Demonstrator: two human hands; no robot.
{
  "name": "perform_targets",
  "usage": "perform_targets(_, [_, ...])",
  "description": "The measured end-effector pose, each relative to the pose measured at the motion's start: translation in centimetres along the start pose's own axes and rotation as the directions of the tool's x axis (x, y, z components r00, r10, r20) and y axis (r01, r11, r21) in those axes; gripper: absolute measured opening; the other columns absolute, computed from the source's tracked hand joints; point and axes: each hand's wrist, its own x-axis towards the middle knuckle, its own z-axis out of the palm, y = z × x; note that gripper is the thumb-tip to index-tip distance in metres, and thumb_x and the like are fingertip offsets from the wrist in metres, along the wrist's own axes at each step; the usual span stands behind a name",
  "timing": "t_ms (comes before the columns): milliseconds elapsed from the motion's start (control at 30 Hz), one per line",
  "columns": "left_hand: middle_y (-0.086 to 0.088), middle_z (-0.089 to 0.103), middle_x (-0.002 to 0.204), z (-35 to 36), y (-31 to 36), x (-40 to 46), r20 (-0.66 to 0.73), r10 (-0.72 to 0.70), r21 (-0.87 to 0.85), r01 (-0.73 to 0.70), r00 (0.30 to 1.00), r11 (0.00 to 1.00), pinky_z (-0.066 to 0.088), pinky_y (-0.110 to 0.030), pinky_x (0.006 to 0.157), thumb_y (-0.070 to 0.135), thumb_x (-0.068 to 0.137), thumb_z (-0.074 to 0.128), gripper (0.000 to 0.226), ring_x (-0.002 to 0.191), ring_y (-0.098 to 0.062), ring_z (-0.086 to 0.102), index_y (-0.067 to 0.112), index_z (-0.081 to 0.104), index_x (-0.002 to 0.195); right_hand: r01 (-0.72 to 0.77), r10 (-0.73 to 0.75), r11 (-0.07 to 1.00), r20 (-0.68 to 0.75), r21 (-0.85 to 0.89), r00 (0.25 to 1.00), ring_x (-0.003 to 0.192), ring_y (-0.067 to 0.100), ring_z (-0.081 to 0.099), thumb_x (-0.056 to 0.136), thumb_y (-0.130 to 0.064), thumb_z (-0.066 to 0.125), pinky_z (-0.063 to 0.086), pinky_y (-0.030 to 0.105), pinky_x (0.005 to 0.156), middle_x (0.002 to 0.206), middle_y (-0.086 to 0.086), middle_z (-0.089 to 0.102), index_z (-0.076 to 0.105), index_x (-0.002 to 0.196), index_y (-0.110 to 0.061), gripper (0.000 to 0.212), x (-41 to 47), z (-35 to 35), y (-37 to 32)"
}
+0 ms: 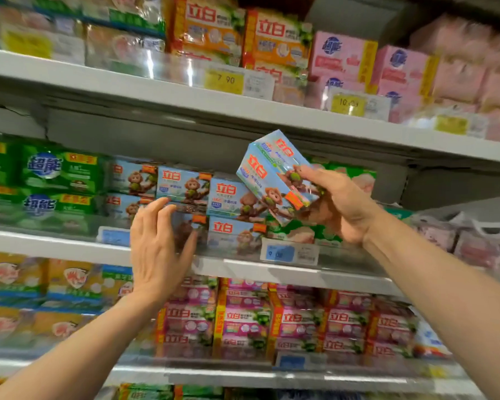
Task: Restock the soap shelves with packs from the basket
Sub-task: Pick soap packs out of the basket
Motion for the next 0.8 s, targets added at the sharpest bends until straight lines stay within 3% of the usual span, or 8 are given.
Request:
perform_targets(100, [-0.022, 0.051, 0.127, -1.4, -3.8, 0.9, 0.002, -0.039, 0.108, 0.038, 0.999, 0.993, 0.022, -0.048, 0.115, 0.037, 0.085, 0.054, 0.053, 0.122, -0.038, 0.043, -0.003, 0.053, 0.12, 0.045, -0.039, 0.996, 0.079, -0.079, 0.996, 0.09, 0.032, 0.062, 0.091, -0.027, 0.06, 0.049, 0.059, 0.089, 0.109, 0.02, 0.069, 0.067, 0.113, -0.004, 0.032, 1.9, 4.4, -0.8])
perform_targets(167, [-0.022, 0.055, 0.123, -2.2, -5.9, 1.0, 0.016, -0.043, 0.161, 0.04, 0.999, 0.986, 0.024, -0.051, 0.113, 0.041, 0.087, 0.048, 0.053, 0.119, -0.039, 0.046, -0.002, 0.057, 0.115, 0.07, -0.052, 0.987, 0.122, -0.143, 0.991, 0.089, 0.033, 0.06, 0.092, -0.027, 0.06, 0.047, 0.06, 0.089, 0.101, 0.018, 0.07, 0.071, 0.103, -0.007, 0.025, 3.1, 7.3, -0.9])
perform_targets(300, [-0.019, 0.061, 0.118, -3.6, -9.4, 0.1, 0.097, -0.008, 0.235, -0.015, 0.995, 0.972, 0.029, -0.053, 0.109, 0.044, 0.087, 0.046, 0.051, 0.116, -0.039, 0.051, 0.002, 0.065, 0.11, 0.095, -0.054, 0.973, 0.192, -0.21, 0.98, 0.076, 0.028, 0.06, 0.091, -0.024, 0.061, 0.053, 0.035, 0.065, 0.09, 0.013, 0.068, 0.071, 0.092, -0.011, 0.016, 5.1, 12.4, -0.6])
perform_targets(400, [-0.014, 0.063, 0.116, -4.1, -10.6, -0.5, 0.117, 0.021, 0.24, -0.049, 0.993, 0.969, 0.031, -0.052, 0.108, 0.042, 0.089, 0.046, 0.049, 0.116, -0.034, 0.052, 0.005, 0.065, 0.115, 0.128, -0.073, 0.96, 0.217, -0.25, 0.973, 0.079, 0.033, 0.057, 0.089, -0.023, 0.065, 0.042, 0.036, 0.069, 0.09, 0.019, 0.065, 0.071, 0.093, -0.005, 0.02, 6.5, 15.1, 0.0])
perform_targets(567, [-0.012, 0.06, 0.119, -3.7, -10.4, -0.8, 0.13, -0.012, 0.205, -0.015, 0.991, 0.979, 0.029, -0.052, 0.109, 0.041, 0.091, 0.043, 0.048, 0.119, -0.034, 0.048, 0.006, 0.062, 0.119, 0.149, -0.086, 0.903, 0.17, -0.403, 0.982, 0.067, 0.03, 0.054, 0.09, -0.029, 0.064, 0.033, 0.029, 0.056, 0.08, 0.019, 0.057, 0.07, 0.093, -0.003, 0.027, 8.8, 17.3, 0.1])
perform_targets(667, [-0.012, 0.059, 0.121, -3.3, -10.5, -1.1, 0.118, -0.02, 0.193, -0.003, 0.993, 0.981, 0.025, -0.051, 0.111, 0.04, 0.091, 0.042, 0.048, 0.122, -0.034, 0.046, 0.007, 0.061, 0.12, 0.159, -0.089, 0.762, 0.143, -0.628, 0.986, 0.058, 0.021, 0.057, 0.095, -0.025, 0.057, 0.039, 0.028, 0.053, 0.073, 0.014, 0.059, 0.07, 0.094, -0.004, 0.025, 9.8, 17.5, 0.6])
perform_targets(733, [-0.013, 0.059, 0.122, -3.2, -10.6, -1.2, 0.107, -0.014, 0.193, -0.007, 0.994, 0.981, 0.024, -0.052, 0.112, 0.039, 0.091, 0.042, 0.048, 0.123, -0.034, 0.045, 0.007, 0.062, 0.121, 0.206, -0.207, 0.56, 0.106, -0.802, 0.973, 0.081, 0.026, 0.064, 0.094, -0.018, 0.056, 0.047, 0.032, 0.068, 0.088, 0.016, 0.068, 0.071, 0.098, -0.001, 0.023, 10.4, 17.4, 1.2])
perform_targets(800, [-0.013, 0.06, 0.122, -3.1, -10.6, -1.2, 0.098, -0.008, 0.193, -0.011, 0.995, 0.981, 0.025, -0.052, 0.111, 0.039, 0.091, 0.041, 0.049, 0.123, -0.034, 0.045, 0.007, 0.063, 0.12, 0.2, -0.317, 0.455, 0.052, -0.867, 0.947, 0.106, 0.026, 0.061, 0.091, -0.009, 0.054, 0.046, 0.032, 0.089, 0.109, 0.013, 0.069, 0.07, 0.107, -0.007, 0.022, 10.3, 17.4, 1.4])
